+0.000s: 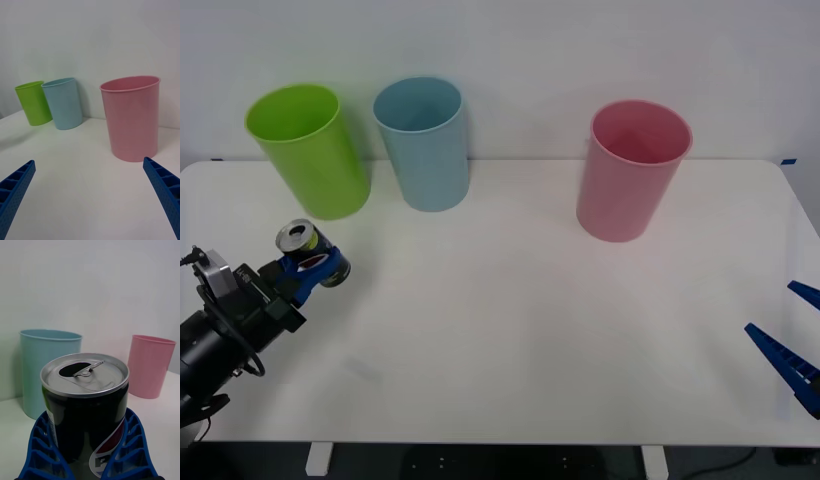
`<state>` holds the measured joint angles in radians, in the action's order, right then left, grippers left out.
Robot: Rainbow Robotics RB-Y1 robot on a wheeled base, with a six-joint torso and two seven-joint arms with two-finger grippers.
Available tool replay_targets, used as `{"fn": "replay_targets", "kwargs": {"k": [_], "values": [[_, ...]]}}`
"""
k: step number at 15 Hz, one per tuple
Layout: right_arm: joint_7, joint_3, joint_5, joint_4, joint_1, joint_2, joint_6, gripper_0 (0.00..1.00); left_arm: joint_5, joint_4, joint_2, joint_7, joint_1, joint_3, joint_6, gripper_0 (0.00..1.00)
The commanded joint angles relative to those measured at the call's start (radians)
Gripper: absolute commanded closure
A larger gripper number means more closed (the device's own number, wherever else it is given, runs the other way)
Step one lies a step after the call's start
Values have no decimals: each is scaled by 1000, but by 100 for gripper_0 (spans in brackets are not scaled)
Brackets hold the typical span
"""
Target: Grasp the object on the table and drop it into the matching bin: aluminum can to the light blue bin, PET bottle to the pink bin.
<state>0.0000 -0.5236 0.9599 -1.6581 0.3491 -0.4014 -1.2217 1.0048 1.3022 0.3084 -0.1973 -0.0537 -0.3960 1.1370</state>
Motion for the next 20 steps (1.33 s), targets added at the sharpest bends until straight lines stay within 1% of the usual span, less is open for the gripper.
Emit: {"fn": "replay_targets", "kwargs": {"k": [1, 2, 5, 7, 10, 12, 14, 17, 20], "values": [[0, 0, 0, 0, 0, 0, 0, 0, 2, 81, 1, 70, 0, 0, -71, 100], [0, 0, 0, 0, 0, 0, 0, 0, 5, 123, 1, 108, 0, 3, -97, 100], [0, 0, 0, 0, 0, 0, 0, 0, 77, 238, 1, 251, -8, 17, -177, 100], [0, 0, 0, 0, 0, 0, 0, 0, 94, 269, 1, 309, -34, 28, -204, 100], [0, 0, 0, 0, 0, 0, 0, 0, 166, 265, 1, 349, -110, 34, -229, 100], [0, 0, 0, 0, 0, 0, 0, 0, 241, 267, 1, 435, -175, 37, -261, 100], [0, 0, 0, 0, 0, 0, 0, 0, 295, 265, 1, 493, -221, 52, -298, 100], [0, 0, 0, 0, 0, 0, 0, 0, 402, 262, -29, 579, -293, 62, -336, 100], [0, 0, 0, 0, 0, 0, 0, 0, 472, 192, -68, 575, -373, 60, -352, 100]]}}
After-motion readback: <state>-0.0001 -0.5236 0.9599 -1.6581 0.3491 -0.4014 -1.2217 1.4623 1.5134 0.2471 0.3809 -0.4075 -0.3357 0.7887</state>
